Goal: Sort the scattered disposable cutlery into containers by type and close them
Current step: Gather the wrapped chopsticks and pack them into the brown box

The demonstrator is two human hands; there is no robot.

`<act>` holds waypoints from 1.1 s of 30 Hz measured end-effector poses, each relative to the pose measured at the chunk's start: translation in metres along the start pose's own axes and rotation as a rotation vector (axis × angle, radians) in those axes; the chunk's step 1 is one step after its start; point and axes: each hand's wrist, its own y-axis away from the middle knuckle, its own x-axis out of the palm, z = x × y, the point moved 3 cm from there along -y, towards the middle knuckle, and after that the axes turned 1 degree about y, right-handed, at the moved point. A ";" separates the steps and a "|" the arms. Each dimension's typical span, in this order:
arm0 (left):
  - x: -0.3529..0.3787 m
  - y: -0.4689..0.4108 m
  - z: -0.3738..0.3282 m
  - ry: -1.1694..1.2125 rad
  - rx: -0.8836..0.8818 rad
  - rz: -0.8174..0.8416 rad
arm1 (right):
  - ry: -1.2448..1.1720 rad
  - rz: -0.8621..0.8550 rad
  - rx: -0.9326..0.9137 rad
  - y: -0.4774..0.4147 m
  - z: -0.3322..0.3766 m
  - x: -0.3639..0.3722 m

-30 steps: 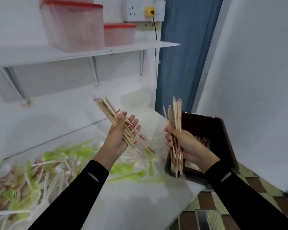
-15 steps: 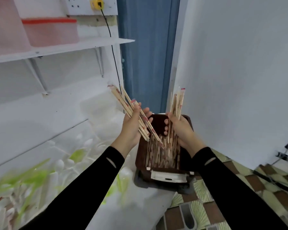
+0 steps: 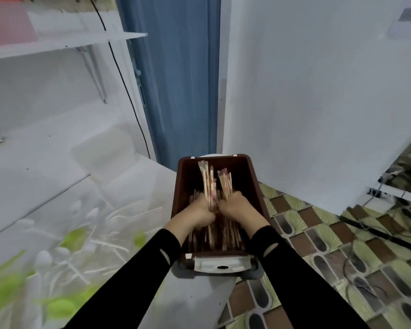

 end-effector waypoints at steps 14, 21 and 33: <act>0.008 0.006 0.003 -0.479 0.039 0.004 | 0.532 -0.024 -0.148 0.010 -0.002 0.006; 0.012 0.005 0.006 -0.637 -0.037 0.078 | 0.642 0.100 -0.125 0.015 -0.002 0.010; 0.013 0.006 0.003 -0.701 0.069 0.015 | 0.549 -0.074 -0.127 0.020 -0.001 0.002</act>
